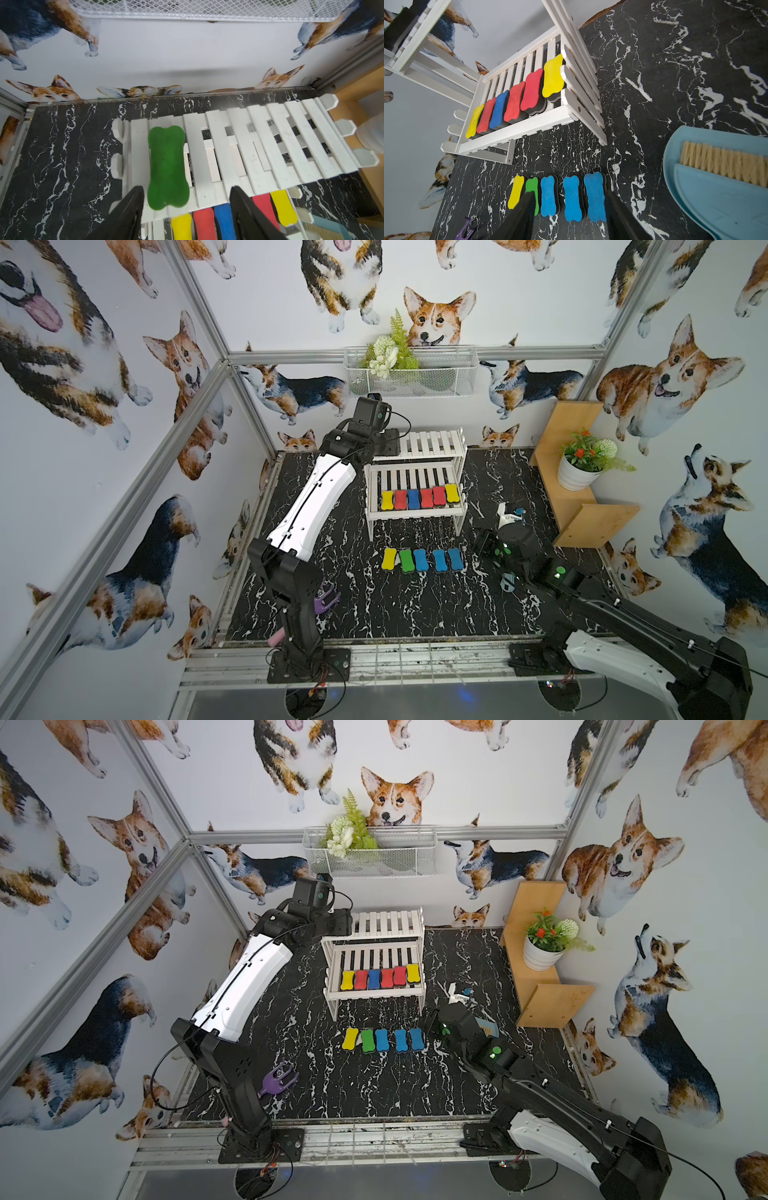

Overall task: Remove the whiteboard erasers from the shelf
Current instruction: Pick up the whiteboard eraser from the shelf.

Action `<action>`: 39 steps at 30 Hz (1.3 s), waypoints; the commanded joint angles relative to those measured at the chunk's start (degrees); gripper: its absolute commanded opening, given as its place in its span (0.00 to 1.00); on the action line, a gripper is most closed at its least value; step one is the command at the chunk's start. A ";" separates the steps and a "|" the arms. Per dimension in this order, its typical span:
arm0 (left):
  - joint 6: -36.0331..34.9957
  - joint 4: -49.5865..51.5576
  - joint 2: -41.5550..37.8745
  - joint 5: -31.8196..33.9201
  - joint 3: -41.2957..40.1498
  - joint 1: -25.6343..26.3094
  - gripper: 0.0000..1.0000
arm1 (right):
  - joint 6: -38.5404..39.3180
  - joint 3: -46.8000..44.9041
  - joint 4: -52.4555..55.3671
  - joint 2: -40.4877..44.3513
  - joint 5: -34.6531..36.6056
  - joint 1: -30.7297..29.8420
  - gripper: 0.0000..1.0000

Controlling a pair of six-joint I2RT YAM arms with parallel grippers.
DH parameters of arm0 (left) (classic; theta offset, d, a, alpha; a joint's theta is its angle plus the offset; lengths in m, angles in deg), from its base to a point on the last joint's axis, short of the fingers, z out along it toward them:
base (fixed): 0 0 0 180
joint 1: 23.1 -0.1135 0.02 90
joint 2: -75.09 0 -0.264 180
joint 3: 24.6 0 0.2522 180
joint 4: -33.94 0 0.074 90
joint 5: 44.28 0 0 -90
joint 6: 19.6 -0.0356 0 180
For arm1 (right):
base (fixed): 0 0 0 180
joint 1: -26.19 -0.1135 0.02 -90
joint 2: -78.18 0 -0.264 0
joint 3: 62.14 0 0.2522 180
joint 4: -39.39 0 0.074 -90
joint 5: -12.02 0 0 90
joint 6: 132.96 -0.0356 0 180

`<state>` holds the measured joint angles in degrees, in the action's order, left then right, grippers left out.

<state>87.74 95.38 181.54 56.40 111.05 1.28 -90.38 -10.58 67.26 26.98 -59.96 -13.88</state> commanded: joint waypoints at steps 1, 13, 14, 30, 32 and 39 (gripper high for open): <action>-1.62 -0.20 0.72 3.58 0.74 0.05 0.72 | 0.37 0.24 0.75 0.22 0.81 0.08 0.59; -3.01 -0.61 4.56 7.98 1.54 0.23 0.69 | -0.04 -0.17 0.57 0.31 0.84 0.05 0.59; -3.13 -0.66 4.87 8.28 1.58 0.23 0.68 | -0.06 -0.27 0.57 0.46 0.82 0.06 0.59; -1.73 -1.76 4.86 8.75 1.64 0.70 0.39 | -0.25 -0.67 0.92 1.01 1.14 0.04 0.59; -1.11 -1.96 3.25 8.98 1.39 0.96 0.38 | -0.29 -0.69 0.94 1.01 1.19 0.08 0.59; 1.00 -8.74 -12.00 10.93 -13.99 3.54 0.38 | -0.49 -1.30 0.26 1.43 0.79 0.16 0.59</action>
<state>87.28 90.60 174.03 66.08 102.41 4.36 -90.44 -11.54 67.71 28.16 -59.85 -13.81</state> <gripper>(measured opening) 0.388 0.589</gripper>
